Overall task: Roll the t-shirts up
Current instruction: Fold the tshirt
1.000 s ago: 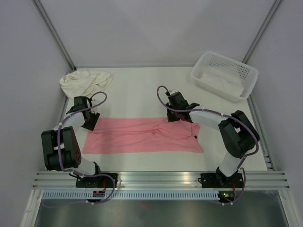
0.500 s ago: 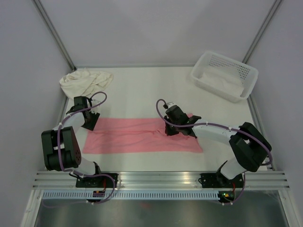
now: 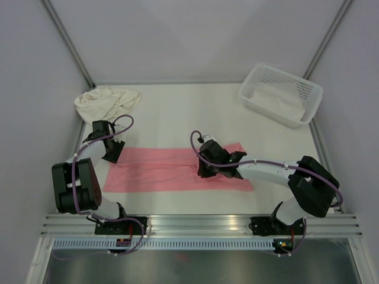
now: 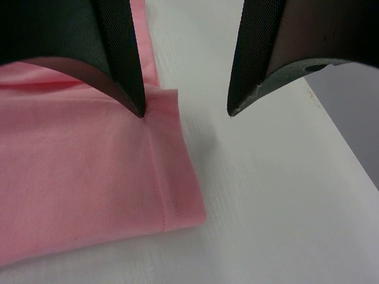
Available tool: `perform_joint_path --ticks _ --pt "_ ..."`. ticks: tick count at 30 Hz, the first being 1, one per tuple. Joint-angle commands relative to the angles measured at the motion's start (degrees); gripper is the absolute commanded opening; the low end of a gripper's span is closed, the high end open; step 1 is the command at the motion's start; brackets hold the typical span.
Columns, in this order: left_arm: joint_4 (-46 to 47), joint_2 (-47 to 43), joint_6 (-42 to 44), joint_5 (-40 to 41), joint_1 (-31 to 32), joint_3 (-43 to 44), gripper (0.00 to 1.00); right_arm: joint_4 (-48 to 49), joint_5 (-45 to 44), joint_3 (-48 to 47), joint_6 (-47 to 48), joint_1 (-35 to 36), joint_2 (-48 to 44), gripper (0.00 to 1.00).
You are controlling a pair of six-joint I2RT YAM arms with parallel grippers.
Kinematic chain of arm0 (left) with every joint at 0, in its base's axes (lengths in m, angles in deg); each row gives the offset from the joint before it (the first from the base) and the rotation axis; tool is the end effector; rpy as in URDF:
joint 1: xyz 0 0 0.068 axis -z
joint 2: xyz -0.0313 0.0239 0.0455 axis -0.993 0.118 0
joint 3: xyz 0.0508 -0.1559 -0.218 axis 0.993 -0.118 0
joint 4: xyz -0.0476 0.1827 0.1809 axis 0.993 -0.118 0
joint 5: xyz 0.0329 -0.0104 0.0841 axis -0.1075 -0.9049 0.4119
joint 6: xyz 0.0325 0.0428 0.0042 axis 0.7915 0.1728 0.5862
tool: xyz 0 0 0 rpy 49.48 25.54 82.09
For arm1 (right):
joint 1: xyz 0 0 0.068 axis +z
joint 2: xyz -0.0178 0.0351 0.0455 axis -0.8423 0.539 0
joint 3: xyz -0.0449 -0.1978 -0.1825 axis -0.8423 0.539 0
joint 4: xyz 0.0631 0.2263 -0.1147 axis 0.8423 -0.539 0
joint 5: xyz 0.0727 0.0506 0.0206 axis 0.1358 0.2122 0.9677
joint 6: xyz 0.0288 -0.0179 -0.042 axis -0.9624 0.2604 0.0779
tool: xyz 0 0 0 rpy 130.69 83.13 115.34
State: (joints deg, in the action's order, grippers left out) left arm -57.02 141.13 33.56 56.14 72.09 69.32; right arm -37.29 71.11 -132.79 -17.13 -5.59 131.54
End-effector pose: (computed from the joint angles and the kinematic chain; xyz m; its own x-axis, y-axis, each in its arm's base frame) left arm 0.2693 0.0569 0.1685 -0.8696 0.3653 -0.3322 0.2602 0.9108 0.3206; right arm 0.1900 0.2405 0.1828 -0.8467 -0.1197 -0.5184 -0.3460 0.8641 0.3656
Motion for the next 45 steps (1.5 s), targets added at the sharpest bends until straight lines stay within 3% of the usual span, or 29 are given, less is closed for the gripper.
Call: perform_joint_path --ticks 1,3,4,6,7,11,17,20,23,24,28,32,38,45 --pt "2.39 -1.6 0.91 0.59 -0.03 -0.34 0.63 1.75 -0.1 1.4 -3.83 0.42 -1.15 0.0" --pt "2.48 -1.43 0.99 0.59 -0.03 -0.34 0.63 1.93 -0.02 1.75 -4.18 0.5 -1.68 0.0" --pt "2.65 -1.34 1.08 0.59 -0.03 -0.43 0.63 2.02 0.42 1.84 -4.18 0.59 -1.59 0.06" --pt "2.74 -0.99 0.99 0.51 -0.03 -0.43 0.64 2.37 0.6 1.58 -4.09 0.85 -0.37 0.26" --pt "2.83 -0.9 0.91 0.51 0.06 -0.25 0.64 2.2 2.25 1.32 -3.83 0.86 0.16 0.44" --pt "2.92 -0.72 1.08 0.59 -0.03 -0.34 0.64 0.97 1.22 -0.52 -2.25 1.38 -0.09 0.53" --pt "3.18 -0.9 1.17 2.08 -0.03 -0.34 0.64 -5.35 -8.53 -3.51 1.62 1.3 -6.94 0.59" --pt "3.1 -2.39 0.82 2.26 -0.03 0.1 0.64 -6.77 -12.14 -2.47 1.71 -0.98 -10.63 0.53" --pt "2.48 -4.15 0.64 1.83 -0.03 0.45 0.64 -6.16 -11.27 0.78 1.18 -5.55 -11.96 0.35" --pt "2.13 -4.41 0.55 1.56 -0.03 0.62 0.64 -5.81 -9.7 1.66 1.09 -6.78 -11.96 0.24" --pt "0.29 -5.55 -1.11 -0.98 0.06 1.33 0.64 -2.92 -7.66 7.19 0.13 -12.32 -10.65 0.04" --pt "0.98 -2.14 -3.4 -4.94 0.5 1.85 0.64 1.66 -6.87 12.47 -1.72 -16.79 -8.8 0.0" --pt "6.6 6.91 -4.19 4.71 0.59 1.68 0.62 5.71 -6.17 16.87 -2.16 -21.11 -5.11 0.0" --pt "7.23 4.57 -3.14 7.45 -0.2 -0.52 0.61 5.54 -6.17 17.84 -0.14 -25.16 -7.39 0.0"
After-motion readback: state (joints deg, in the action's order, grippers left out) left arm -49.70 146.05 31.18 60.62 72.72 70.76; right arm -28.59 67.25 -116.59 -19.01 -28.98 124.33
